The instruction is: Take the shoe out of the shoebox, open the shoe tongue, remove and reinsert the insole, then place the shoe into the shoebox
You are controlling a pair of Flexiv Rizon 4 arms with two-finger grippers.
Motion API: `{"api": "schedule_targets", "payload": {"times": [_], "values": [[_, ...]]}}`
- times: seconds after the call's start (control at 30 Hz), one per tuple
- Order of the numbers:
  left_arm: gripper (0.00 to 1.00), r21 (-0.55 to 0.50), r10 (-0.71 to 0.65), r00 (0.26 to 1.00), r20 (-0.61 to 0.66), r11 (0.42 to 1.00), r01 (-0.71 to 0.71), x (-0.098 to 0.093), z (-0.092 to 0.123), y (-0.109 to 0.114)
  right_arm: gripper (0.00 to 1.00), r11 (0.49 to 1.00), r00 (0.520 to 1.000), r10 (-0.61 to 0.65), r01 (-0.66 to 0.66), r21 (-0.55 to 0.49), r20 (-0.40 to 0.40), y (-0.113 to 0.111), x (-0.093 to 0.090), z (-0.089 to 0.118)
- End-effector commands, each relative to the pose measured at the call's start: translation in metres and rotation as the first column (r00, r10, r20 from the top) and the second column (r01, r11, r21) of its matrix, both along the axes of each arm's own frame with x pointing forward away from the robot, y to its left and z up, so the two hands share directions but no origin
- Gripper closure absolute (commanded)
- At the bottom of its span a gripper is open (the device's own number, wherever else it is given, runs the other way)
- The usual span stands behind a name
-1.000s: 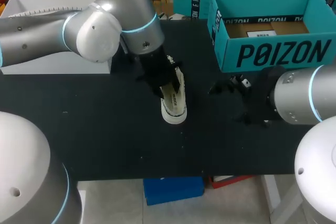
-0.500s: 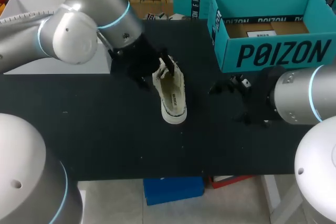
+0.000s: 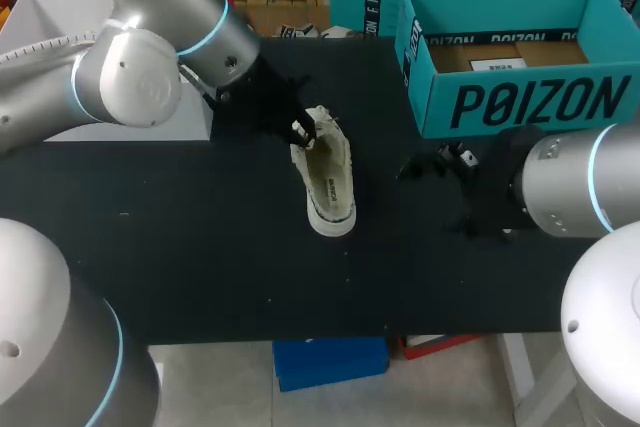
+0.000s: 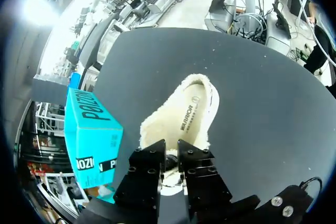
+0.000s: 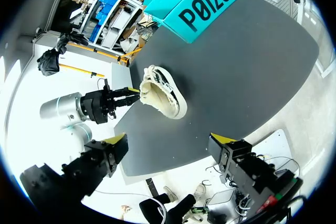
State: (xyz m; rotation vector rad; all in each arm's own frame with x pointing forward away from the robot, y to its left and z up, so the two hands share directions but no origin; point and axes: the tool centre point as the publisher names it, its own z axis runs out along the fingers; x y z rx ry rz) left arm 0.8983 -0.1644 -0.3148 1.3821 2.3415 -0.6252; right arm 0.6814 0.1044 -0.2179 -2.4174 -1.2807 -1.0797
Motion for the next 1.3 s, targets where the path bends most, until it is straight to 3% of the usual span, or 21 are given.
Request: {"api": "schedule_targets", "payload": {"times": [0.03, 0.7, 0.93, 1.3], "values": [[1.0, -0.043, 0.025, 1.0, -0.002, 0.999, -0.025, 0.012, -0.007, -0.005, 0.0, 1.0, 1.0, -0.024, 0.025, -0.007, 0.018, 0.005, -0.002, -0.003], [1.0, -0.107, 0.107, 0.994, -0.009, 0.988, -0.107, 0.053, -0.023, -0.03, 0.0, 1.0, 1.0, -0.024, 0.025, -0.007, 0.018, 0.005, -0.002, -0.003], [1.0, -0.112, 0.089, 0.996, -0.019, 0.99, -0.09, 0.043, -0.025, -0.03, 0.0, 1.0, 1.0, -0.024, 0.025, -0.007, 0.018, 0.005, -0.002, -0.003], [1.0, -0.134, 0.105, 0.994, -0.037, 0.985, -0.11, 0.016, -0.024, -0.006, 0.0, 1.0, 1.0, -0.024, 0.025, -0.007, 0.018, 0.005, -0.002, -0.003]]}}
